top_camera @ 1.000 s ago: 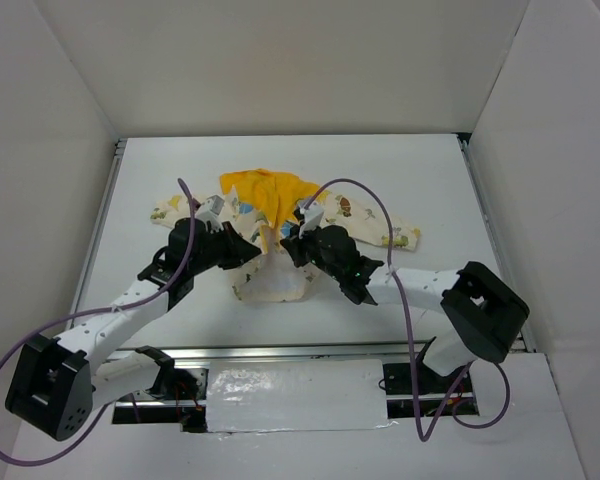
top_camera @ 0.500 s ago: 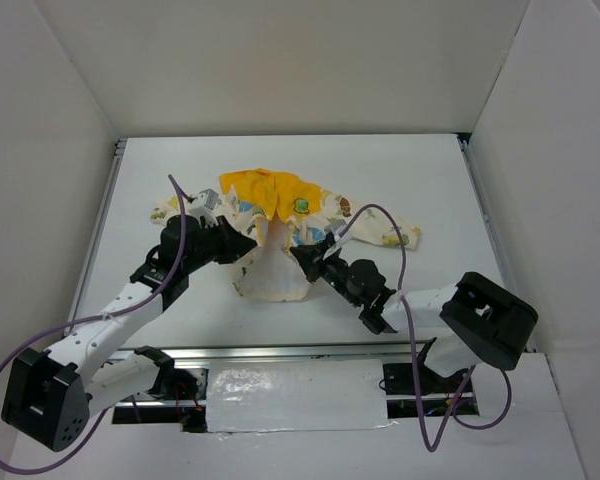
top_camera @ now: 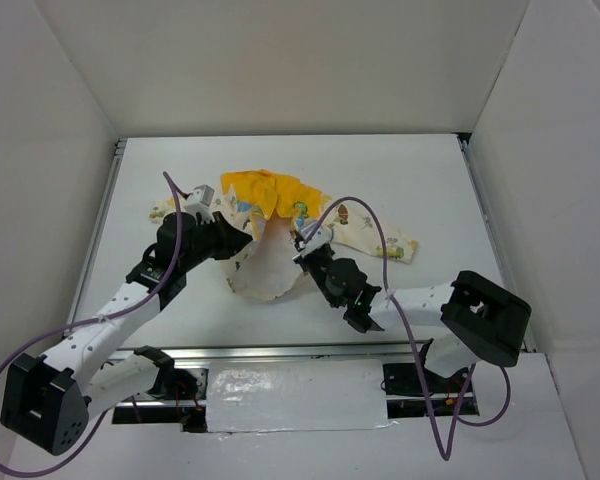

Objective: Zip up the jacket

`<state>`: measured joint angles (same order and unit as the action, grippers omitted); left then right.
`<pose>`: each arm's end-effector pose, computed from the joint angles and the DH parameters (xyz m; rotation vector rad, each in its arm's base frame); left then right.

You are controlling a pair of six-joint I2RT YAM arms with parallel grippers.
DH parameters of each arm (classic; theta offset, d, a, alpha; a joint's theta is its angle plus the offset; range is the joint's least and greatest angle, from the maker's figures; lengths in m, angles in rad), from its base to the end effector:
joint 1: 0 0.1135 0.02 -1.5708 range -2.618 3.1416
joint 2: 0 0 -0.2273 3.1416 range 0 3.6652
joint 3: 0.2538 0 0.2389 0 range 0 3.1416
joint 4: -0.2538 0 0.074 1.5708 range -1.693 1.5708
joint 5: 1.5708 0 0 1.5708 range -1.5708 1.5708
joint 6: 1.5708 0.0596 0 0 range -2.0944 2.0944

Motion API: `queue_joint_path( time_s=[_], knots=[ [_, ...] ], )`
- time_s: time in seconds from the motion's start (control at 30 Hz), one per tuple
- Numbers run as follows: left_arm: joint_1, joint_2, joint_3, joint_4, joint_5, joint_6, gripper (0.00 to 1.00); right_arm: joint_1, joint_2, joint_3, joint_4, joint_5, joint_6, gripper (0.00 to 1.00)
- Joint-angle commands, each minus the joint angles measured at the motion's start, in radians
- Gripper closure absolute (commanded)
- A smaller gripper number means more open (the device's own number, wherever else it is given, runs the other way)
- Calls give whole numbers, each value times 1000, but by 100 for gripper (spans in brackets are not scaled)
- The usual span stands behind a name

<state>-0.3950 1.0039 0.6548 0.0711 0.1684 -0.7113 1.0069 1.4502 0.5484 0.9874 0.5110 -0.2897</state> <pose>0.2393 -0.1106 0.2461 -0.1839 1.9398 -0.9105 0.1896 0.2453 0.2057 -0.5436 1.3973 0.1987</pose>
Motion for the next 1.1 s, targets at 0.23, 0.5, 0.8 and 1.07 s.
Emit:
queue_joint_path(
  time_s=[0.23,0.5,0.8,1.07],
  knots=[
    [5,-63,-24,149,78,10,100,24,-91,-21,34,-95,275,100],
    [5,-113,-95,265,138,-13,100,0,-132,51,-265,-276,587,100],
    [5,-107,-150,335,175,-27,100,-96,-156,31,-291,-440,794,100],
    [5,-88,-182,381,198,-37,100,-126,-129,36,-244,-511,847,100]
  ],
)
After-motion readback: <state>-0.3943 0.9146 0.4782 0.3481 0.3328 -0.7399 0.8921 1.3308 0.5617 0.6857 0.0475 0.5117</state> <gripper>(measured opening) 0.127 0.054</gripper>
